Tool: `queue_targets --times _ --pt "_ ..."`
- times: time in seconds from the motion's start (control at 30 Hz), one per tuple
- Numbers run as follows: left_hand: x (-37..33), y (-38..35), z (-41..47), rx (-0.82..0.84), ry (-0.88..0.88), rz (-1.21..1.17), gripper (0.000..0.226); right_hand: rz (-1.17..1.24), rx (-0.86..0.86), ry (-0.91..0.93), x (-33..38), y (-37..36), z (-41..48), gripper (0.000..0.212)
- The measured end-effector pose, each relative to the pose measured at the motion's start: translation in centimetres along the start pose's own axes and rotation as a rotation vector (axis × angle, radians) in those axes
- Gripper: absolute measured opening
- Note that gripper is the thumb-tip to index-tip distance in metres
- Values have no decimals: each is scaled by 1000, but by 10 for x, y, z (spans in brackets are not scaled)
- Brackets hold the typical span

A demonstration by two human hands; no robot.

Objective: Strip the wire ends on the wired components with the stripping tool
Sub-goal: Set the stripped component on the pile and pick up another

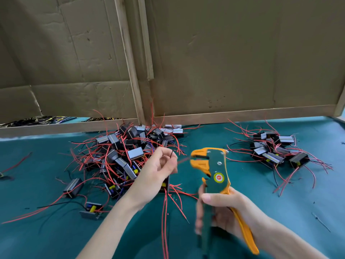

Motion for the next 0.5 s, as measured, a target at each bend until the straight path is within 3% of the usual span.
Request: queue_targets --times 0.1,0.27,0.4,0.5 --pt "-1 7 3 -54 -23 -23 25 69 69 13 6 -1 3 26" --pt "-12 8 0 -122 -172 78 16 -11 109 55 12 4 4 33" --pt "-10 8 -2 -177 -333 338 9 -27 142 50 14 2 3 32" --pt "-4 6 -5 -235 -427 526 19 -32 106 35 14 2 4 32"
Point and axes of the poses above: each hand's wrist, its own z-axis towards the middle knuckle, its own y-axis out of the back of the hand, x = y × z, the point moved 8 cm from there along z, towards the middle knuckle, and after that the axes turned 14 degrees about -x, right-handed, at the moved point
